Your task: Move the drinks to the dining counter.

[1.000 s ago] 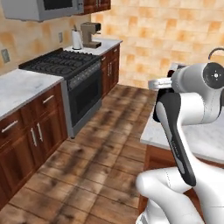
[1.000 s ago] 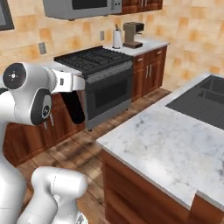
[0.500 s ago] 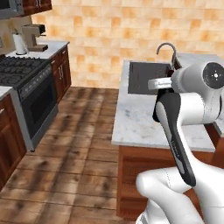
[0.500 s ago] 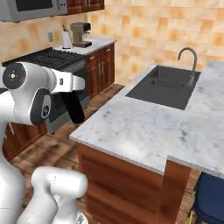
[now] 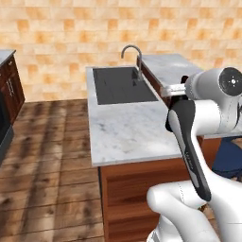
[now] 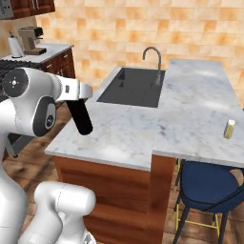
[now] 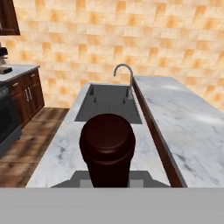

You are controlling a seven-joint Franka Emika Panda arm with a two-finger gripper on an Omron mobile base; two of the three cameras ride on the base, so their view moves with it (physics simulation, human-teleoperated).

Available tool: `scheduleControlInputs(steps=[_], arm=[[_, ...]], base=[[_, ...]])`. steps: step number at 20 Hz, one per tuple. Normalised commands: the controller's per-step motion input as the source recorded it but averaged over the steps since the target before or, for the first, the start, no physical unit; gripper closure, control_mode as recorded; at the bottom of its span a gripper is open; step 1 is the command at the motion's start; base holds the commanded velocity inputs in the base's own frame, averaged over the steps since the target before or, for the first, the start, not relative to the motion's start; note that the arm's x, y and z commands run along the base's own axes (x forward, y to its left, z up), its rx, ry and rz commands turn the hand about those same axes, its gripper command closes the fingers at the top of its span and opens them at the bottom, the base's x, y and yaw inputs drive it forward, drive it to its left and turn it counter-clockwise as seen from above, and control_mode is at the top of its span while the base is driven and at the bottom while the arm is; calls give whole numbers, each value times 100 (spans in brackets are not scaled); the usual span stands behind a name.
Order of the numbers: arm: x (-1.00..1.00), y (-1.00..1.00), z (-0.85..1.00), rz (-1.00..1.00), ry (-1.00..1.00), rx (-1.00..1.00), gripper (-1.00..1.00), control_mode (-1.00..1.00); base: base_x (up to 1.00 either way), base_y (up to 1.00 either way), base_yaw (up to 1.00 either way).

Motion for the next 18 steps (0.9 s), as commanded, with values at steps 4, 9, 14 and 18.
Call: scheduleControlInputs(steps=[4, 9, 14, 18], arm=[[0, 0, 0, 0, 0, 0, 100, 100], [0, 0, 0, 0, 0, 0, 100, 100], [0, 0, 0, 0, 0, 0, 100, 100], [0, 0, 0, 0, 0, 0, 100, 100]], base=[[0, -26, -23], [4, -29, -10], [1, -43, -4], [10, -49, -2]])
